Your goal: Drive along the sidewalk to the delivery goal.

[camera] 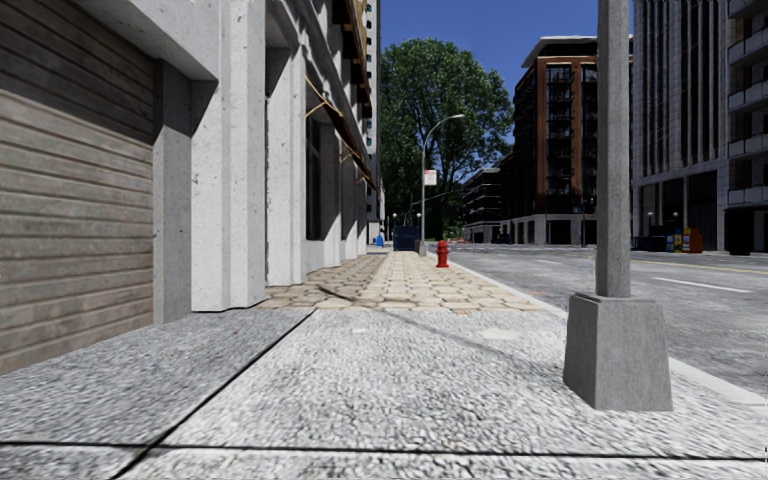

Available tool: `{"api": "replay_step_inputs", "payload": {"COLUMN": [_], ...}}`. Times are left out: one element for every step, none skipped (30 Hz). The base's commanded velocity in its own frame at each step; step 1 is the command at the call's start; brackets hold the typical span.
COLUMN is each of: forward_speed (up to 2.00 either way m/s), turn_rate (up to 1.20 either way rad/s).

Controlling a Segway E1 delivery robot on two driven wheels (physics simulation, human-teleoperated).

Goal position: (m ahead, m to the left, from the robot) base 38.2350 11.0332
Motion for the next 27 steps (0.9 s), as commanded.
{"api": "replay_step_inputs", "payload": {"forward_speed": [2.00,2.00,2.00,2.00,2.00,2.00,2.00,2.00,2.00,2.00,2.00,2.00,2.00,2.00,2.00,2.00,2.00,2.00,2.00,2.00,2.00,2.00,2.00,2.00,2.00,2.00,2.00], "turn_rate": [0.00,0.00,0.00,0.00,0.00,0.00,0.00,0.00,0.00,0.00,0.00,0.00,0.00,0.00,0.00,0.00,0.00,0.00,0.00,0.00,0.00,0.00,0.00,0.00,0.00,0.00,0.00]}}
